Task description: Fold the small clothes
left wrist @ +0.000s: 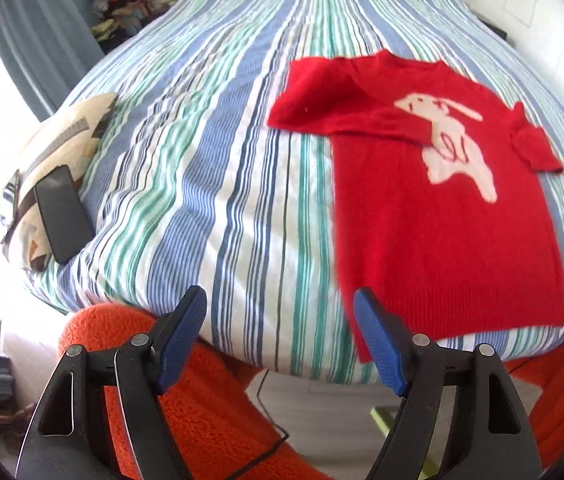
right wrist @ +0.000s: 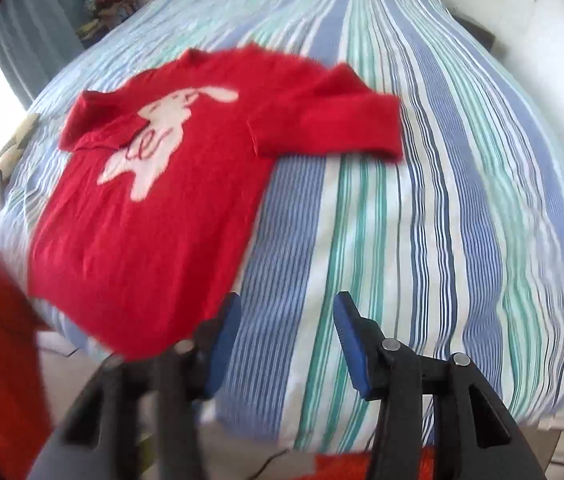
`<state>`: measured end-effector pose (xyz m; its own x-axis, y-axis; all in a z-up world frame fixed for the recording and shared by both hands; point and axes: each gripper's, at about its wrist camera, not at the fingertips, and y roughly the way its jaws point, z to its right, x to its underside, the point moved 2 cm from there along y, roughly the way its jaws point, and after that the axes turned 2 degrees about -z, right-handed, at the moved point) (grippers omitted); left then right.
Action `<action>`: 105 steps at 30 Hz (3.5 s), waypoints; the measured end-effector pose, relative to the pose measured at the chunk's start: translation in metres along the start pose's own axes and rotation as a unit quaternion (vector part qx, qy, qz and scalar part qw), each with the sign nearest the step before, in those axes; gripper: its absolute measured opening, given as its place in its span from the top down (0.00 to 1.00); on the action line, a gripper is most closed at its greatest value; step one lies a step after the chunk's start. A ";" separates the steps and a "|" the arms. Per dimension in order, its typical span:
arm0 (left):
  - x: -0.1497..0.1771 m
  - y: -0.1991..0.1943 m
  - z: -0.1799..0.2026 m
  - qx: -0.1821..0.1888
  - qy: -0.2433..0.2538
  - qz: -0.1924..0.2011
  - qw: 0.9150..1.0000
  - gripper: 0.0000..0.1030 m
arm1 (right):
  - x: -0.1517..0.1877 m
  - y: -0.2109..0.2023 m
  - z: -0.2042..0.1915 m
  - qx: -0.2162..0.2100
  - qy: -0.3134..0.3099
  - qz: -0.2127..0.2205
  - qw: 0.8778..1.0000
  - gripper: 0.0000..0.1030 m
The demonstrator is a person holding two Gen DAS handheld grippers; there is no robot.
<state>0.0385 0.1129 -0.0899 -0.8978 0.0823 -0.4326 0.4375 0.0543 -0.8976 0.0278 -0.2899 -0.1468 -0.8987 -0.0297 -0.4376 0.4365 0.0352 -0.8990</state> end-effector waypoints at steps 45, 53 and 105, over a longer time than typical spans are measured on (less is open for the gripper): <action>0.015 0.026 0.072 0.006 0.038 -0.046 0.998 0.24 | 0.016 0.078 0.306 0.147 0.339 0.070 0.927 0.97; -0.047 0.014 0.069 -0.032 0.133 0.065 0.988 0.24 | 0.028 0.049 0.298 0.129 0.339 0.075 0.929 0.22; -0.125 0.193 -0.209 -0.192 -0.193 -0.078 0.959 0.48 | 0.072 -0.041 0.159 0.114 0.258 0.133 0.950 0.22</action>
<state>0.2456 0.3215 -0.1916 -0.8732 -0.3268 -0.3616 0.2165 0.4047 -0.8885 -0.0477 -0.4527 -0.1445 -0.6308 0.4462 -0.6348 0.5955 -0.2461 -0.7647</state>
